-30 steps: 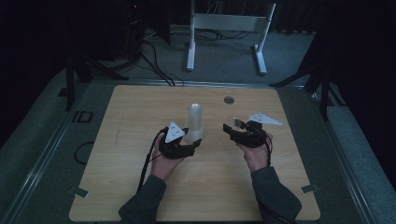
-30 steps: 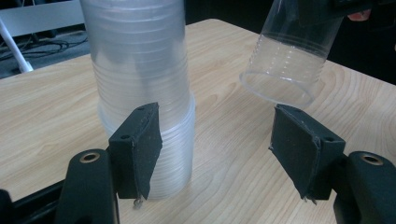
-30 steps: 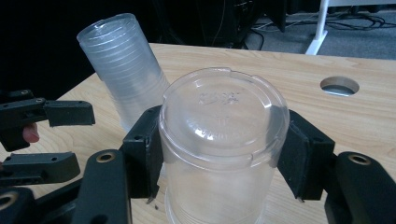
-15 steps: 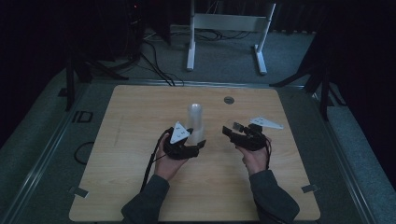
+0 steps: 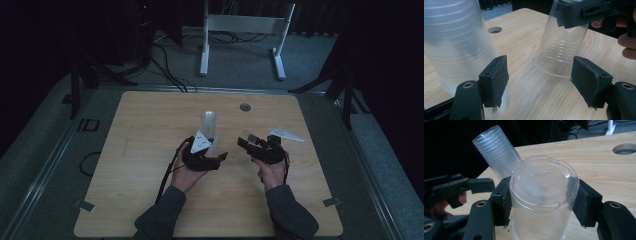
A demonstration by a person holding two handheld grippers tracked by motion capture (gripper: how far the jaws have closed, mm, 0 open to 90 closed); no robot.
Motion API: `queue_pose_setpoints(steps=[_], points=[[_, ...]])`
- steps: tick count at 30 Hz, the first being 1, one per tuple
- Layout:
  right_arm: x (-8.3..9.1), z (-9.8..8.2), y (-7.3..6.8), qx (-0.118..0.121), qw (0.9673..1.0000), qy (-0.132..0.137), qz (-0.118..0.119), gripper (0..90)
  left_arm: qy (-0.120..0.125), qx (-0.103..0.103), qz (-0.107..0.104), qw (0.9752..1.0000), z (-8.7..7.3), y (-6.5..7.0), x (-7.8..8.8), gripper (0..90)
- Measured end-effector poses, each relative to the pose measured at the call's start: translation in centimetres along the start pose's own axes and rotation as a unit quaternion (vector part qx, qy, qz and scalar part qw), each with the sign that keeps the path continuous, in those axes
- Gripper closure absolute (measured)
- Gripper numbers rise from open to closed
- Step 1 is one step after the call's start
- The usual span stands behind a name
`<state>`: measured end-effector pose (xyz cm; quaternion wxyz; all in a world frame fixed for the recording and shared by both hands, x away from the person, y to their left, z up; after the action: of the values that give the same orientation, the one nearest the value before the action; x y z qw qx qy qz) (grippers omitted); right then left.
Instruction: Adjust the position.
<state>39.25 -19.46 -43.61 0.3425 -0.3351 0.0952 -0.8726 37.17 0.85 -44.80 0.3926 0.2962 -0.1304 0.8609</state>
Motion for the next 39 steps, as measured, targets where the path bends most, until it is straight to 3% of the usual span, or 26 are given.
queue_pose_setpoints(steps=[9,24,39], points=[[-0.1,-0.2,0.0,-0.018,0.9996,0.004,0.023,39.7,0.0,-0.009,-0.015,0.9998,0.3,0.3,-0.6,25.2],[-0.4,-0.7,0.0,-0.044,0.9975,0.006,0.055,39.6,-0.001,-0.022,-0.021,0.9995,1.0,1.1,-2.2,23.1],[-0.5,-0.7,-0.2,-0.067,0.9933,0.012,0.094,39.7,-0.004,-0.026,-0.022,0.9994,1.1,1.8,-3.3,22.4]])
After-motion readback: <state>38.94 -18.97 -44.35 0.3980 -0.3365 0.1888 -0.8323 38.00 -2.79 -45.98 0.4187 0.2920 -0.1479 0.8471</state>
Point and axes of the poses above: each handheld gripper's, and its own axes: x roughly backward along the jaws, z roughly out of its top, y roughly to its right, the point moved 4 cm from there along -x, roughly forward along the jaws, and after that the axes turned 13 degrees about -y, right-handed, at the moved point
